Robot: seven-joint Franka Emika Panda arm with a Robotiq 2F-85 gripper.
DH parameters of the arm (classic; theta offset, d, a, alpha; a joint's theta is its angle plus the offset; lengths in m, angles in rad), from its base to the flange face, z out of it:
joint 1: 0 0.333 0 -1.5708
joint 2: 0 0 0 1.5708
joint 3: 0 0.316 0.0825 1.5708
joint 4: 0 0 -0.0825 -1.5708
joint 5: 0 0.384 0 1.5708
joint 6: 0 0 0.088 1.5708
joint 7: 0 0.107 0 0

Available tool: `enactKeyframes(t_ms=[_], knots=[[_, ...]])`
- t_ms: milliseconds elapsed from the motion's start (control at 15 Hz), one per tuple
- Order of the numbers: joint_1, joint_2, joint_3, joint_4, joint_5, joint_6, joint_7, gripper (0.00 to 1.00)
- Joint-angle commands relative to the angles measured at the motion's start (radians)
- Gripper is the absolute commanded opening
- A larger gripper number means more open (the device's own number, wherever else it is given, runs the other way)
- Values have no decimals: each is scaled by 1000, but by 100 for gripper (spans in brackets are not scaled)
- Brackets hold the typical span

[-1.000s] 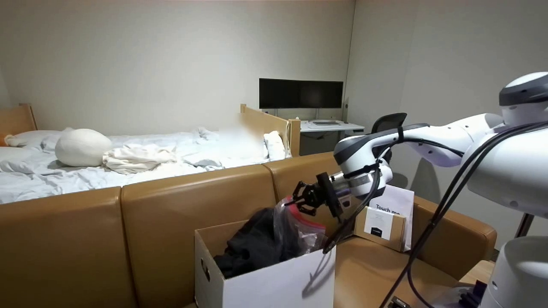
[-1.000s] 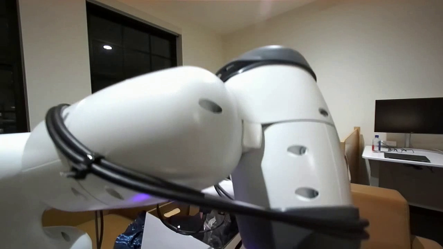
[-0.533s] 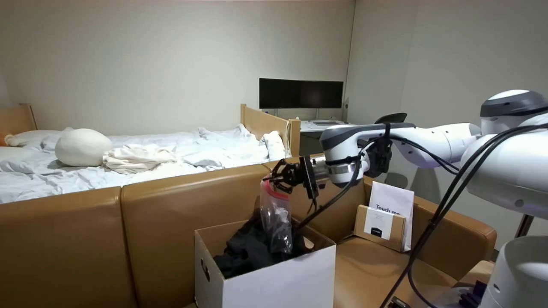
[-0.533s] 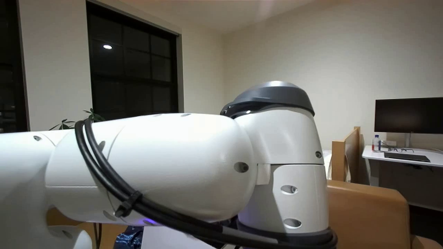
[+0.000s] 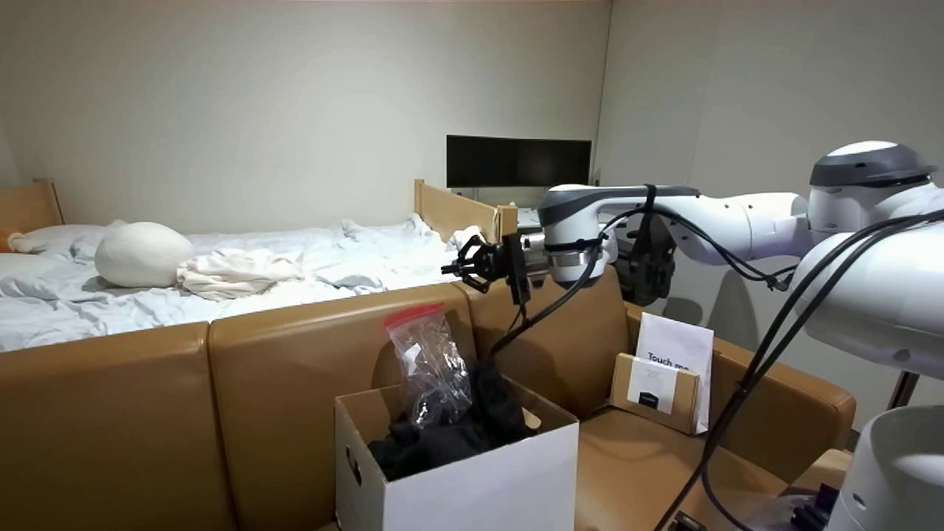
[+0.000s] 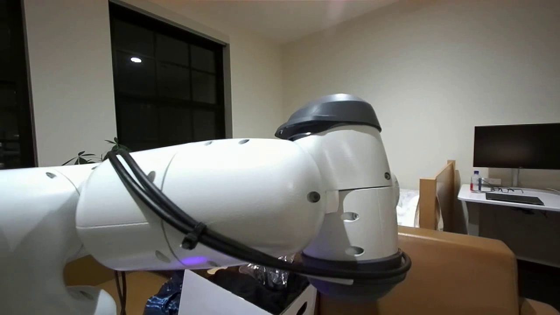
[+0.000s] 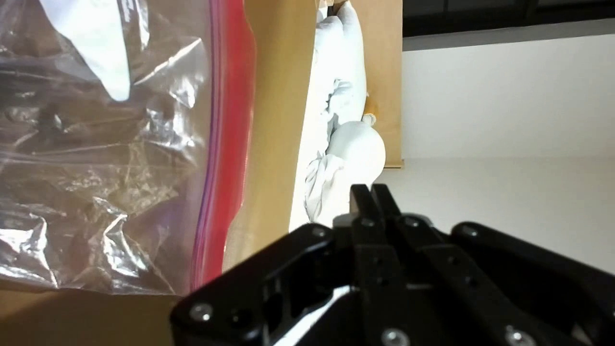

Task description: Move the packet from the box and put it on the sofa

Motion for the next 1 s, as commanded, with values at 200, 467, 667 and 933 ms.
enactKeyframes(t_ms=[200,467,667,933], knots=[[33,-32,-57,25,-1,-49,-19,0],[66,-182,-95,40,47,-284,26,41],[119,-288,-136,18,79,-351,33,60],[216,-431,-199,-55,89,-307,4,84]])
